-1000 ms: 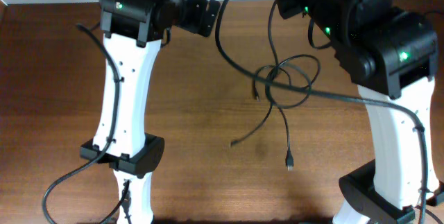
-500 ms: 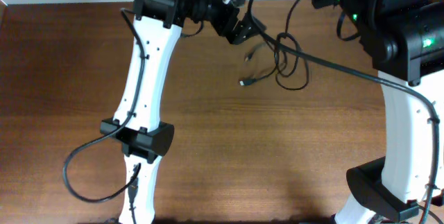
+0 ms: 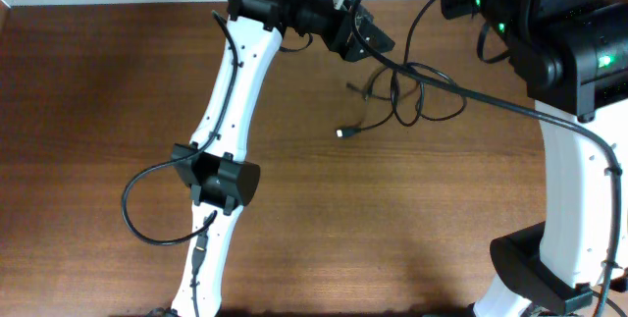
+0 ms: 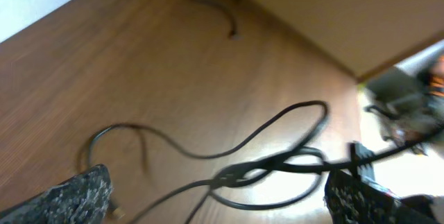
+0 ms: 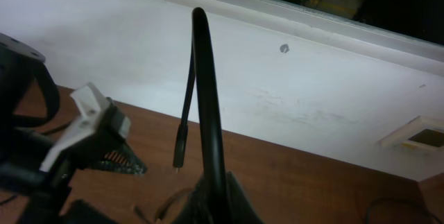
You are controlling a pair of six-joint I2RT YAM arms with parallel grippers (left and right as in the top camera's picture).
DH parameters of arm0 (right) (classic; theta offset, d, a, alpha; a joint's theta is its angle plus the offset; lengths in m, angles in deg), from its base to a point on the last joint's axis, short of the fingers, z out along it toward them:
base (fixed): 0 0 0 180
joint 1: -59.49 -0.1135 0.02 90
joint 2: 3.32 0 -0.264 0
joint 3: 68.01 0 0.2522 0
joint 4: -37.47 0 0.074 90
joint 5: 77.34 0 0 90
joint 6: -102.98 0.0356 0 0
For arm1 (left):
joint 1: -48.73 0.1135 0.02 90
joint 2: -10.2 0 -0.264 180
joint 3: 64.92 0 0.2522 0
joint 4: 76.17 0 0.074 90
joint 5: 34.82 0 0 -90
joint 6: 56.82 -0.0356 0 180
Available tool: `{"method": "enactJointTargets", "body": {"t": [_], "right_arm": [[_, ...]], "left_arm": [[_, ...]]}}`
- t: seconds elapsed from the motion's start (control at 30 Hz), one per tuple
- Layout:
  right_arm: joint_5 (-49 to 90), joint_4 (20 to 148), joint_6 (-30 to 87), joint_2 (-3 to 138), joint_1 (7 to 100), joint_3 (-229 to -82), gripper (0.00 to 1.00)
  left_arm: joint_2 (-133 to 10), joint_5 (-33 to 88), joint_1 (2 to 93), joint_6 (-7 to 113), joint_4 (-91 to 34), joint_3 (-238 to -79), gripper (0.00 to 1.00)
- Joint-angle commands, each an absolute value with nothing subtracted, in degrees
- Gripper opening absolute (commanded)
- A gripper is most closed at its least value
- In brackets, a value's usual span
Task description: Untangle cables
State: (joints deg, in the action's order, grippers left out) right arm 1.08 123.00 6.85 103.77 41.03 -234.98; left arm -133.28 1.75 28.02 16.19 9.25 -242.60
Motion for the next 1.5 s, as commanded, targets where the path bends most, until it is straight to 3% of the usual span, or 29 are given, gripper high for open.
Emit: {"method": "enactJointTargets", "body": {"t": [0.0, 0.17, 0.5, 0.7, 1.0, 1.23, 1.47], "right_arm": [[0.6, 122.6, 7.5, 102.8, 41.1, -235.4, 0.04], [0.6, 123.0, 7.5, 102.8, 41.1, -235.4, 0.04], [7.9, 123.9, 7.5, 102.7, 41.1, -235.4, 0.04], [21.2, 125.5, 7.5, 102.7, 41.1, -235.4, 0.04], [22.3, 124.6, 10.5, 98.9, 41.1, -239.5, 0.04], [24.4, 125.3, 10.5, 96.1, 41.1, -239.7, 0.04], [24.5, 125.7, 10.4, 96.2, 41.1, -239.5, 0.04]], "left_arm": [[-133.6, 10.2, 25.6, 17.0, 8.5, -242.8, 0.99], [-133.6, 8.5, 23.0, 7.3, 8.5, -242.8, 0.99], [-133.7, 7.9, 22.5, 7.3, 7.4, -242.8, 0.99], [-134.3, 0.7, 21.9, 7.3, 4.0, -242.8, 0.99], [-135.6, 0.3, 20.7, 7.3, 2.9, -242.8, 0.99], [-137.8, -6.6, 20.3, 7.3, 1.5, -242.8, 0.99], [-138.0, -2.7, 20.3, 7.3, 4.1, -242.8, 0.99]]}}
